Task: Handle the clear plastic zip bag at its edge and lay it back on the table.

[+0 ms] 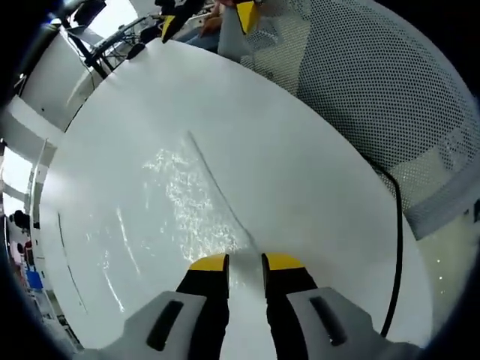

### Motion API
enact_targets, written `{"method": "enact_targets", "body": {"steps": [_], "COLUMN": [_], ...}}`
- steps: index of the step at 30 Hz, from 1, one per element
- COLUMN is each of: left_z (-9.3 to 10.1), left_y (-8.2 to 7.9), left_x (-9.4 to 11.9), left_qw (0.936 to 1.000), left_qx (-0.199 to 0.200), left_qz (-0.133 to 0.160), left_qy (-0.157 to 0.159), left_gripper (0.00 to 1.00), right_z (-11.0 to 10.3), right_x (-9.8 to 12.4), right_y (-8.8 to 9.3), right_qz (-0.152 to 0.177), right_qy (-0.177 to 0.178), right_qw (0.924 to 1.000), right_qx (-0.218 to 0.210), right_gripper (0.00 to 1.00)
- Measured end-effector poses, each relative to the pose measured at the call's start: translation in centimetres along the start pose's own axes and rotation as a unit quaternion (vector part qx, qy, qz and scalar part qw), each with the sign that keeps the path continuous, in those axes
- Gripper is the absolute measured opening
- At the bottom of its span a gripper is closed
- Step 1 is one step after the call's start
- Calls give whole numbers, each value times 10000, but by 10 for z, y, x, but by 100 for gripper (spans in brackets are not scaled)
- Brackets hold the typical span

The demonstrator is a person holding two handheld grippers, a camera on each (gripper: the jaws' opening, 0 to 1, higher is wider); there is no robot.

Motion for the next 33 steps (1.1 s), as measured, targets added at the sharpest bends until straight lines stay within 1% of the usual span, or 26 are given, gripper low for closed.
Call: {"method": "enact_targets", "body": {"steps": [2,6,14,18,25,28,29,32,33], "left_z": [1,5,7,5,5,5,5,3,3], "left_y": [2,2,0,3,1,1,1,1,2], "left_x": [-1,-1,-1,-1,-1,0,0,2,3], "left_qw": [9999,9995,9992,9980,9971,9954,9952,9899,9892], "left_qx": [135,215,319,563,702,928,949,1394,1444], "left_qz": [55,101,140,205,218,204,210,264,252], "left_qy": [76,198,173,214,199,152,135,-5,-36], "left_gripper": [14,7,6,5,3,2,1,0,0], "right_z": [0,0,0,0,1,1,1,-1,-1], "right_x": [0,0,1,1,0,0,0,0,0], "right_y": [0,0,-1,-1,0,1,1,0,0], "right_qz": [-1,13,71,76,73,67,67,18,7], "right_qy": [-5,8,-6,-15,-27,-32,-37,-62,-62], "right_qw": [10000,10000,10000,10000,10000,10000,10000,10000,9999], "right_qx": [3,-3,-14,-22,-32,-23,-21,54,84], "right_gripper": [79,79,79,78,76,76,76,76,76]}}
Point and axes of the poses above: the point that each gripper's makers call its tool centre point, and the gripper's own axes: x roughly backward along the fingers, z roughly to its right, y roughly out of its underside, the point moved 7 cm from there along x, roughly backward along the fingers, and after that the axes turned 5 degrees about -z, right-handed, at the moved point
